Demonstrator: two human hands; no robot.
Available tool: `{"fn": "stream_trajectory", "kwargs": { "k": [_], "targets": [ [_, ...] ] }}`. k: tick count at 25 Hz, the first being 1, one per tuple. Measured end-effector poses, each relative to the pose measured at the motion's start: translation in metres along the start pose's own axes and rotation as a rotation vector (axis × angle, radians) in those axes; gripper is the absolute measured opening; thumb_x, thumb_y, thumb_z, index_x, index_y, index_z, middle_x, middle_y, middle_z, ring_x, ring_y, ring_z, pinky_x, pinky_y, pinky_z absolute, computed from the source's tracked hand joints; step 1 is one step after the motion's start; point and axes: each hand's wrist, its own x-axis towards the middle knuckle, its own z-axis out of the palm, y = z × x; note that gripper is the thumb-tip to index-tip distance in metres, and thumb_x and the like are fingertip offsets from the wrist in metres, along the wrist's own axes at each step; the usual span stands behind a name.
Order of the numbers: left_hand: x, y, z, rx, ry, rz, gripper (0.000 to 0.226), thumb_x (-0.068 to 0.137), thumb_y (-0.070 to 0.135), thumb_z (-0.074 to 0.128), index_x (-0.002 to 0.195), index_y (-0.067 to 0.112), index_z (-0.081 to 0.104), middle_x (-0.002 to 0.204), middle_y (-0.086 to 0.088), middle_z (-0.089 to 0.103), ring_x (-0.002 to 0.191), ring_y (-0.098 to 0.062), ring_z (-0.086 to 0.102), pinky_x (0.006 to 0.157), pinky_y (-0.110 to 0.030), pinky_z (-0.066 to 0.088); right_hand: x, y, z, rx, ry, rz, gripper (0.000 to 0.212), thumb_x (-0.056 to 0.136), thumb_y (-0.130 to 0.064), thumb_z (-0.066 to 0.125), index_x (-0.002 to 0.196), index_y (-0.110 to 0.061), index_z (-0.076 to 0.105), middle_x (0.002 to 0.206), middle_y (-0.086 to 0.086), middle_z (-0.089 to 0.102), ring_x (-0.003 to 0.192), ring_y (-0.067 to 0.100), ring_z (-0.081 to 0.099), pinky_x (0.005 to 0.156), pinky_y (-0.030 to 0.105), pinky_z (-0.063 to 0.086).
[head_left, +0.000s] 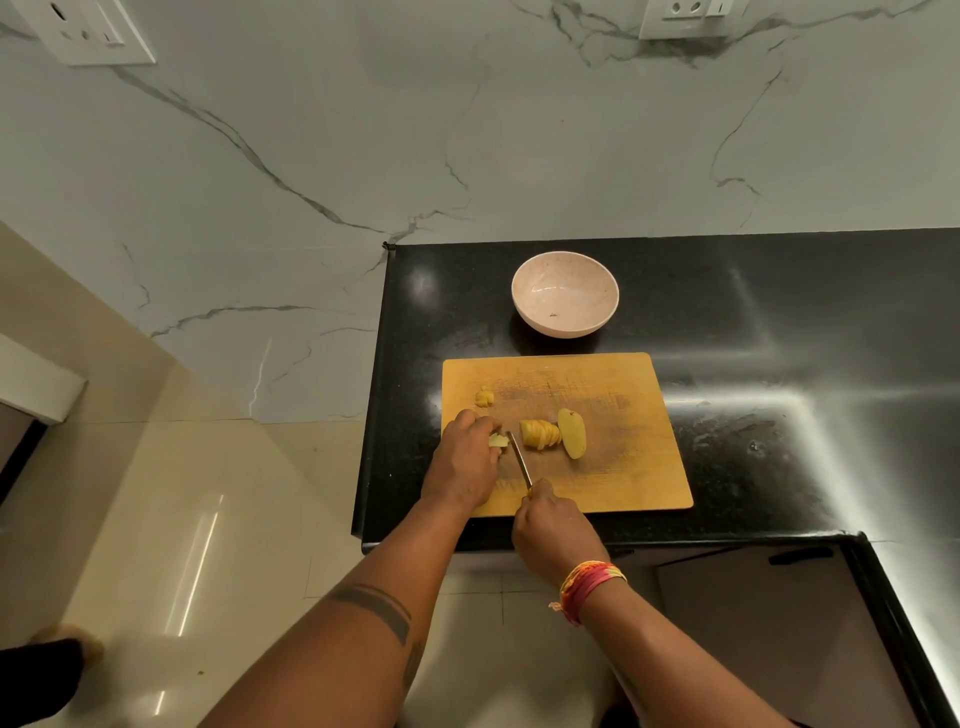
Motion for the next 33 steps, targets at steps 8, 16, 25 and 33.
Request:
{"fn": "stream_trajectory", "kwargs": {
  "k": [8,16,25,33],
  "targets": [
    [-0.006,0.0,-0.003,0.005,0.001,-0.034,0.038,0.1,0.024,0.062,0.138,0.019,0.061,0.131,0.003,0.049,0.118,-0.014,0.05,0.102,-0.032,0.048,-0.007,0.001,0.005,-0.02,0.011,-0.032,0.01,0.105,-0.018,0.035,0.104,-0.014,0.044,0.072,0.001,0.054,0.058,0.014,0.051,0.048,0.027,0.032],
    [-0.007,0.001,-0.006,0.02,0.007,-0.048,0.031,0.101,0.03,0.06,0.13,0.02,0.063,0.126,0.002,0.05,0.111,-0.015,0.053,0.096,-0.033,0.05,-0.007,-0.001,0.007,-0.004,0.025,-0.013,0.01,0.105,-0.021,0.036,0.104,-0.016,0.045,0.077,0.003,0.06,0.064,0.019,0.059,0.054,0.032,0.044],
    [-0.006,0.001,-0.005,-0.025,0.025,-0.06,0.036,0.098,0.034,0.065,0.132,0.021,0.06,0.127,0.002,0.052,0.114,-0.016,0.053,0.096,-0.033,0.051,-0.002,-0.006,0.003,-0.012,0.026,-0.016,0.015,0.104,-0.022,0.036,0.109,-0.014,0.048,0.083,0.009,0.065,0.071,0.026,0.064,0.063,0.042,0.055],
    [-0.007,0.0,-0.001,0.051,0.025,-0.036,0.03,0.103,0.028,0.057,0.13,0.018,0.066,0.125,0.0,0.053,0.112,-0.017,0.054,0.097,-0.034,0.052,-0.007,-0.009,0.007,-0.041,0.056,-0.046,0.018,0.104,-0.02,0.034,0.114,-0.013,0.047,0.076,0.002,0.058,0.063,0.018,0.058,0.05,0.03,0.04]
  ]
}}
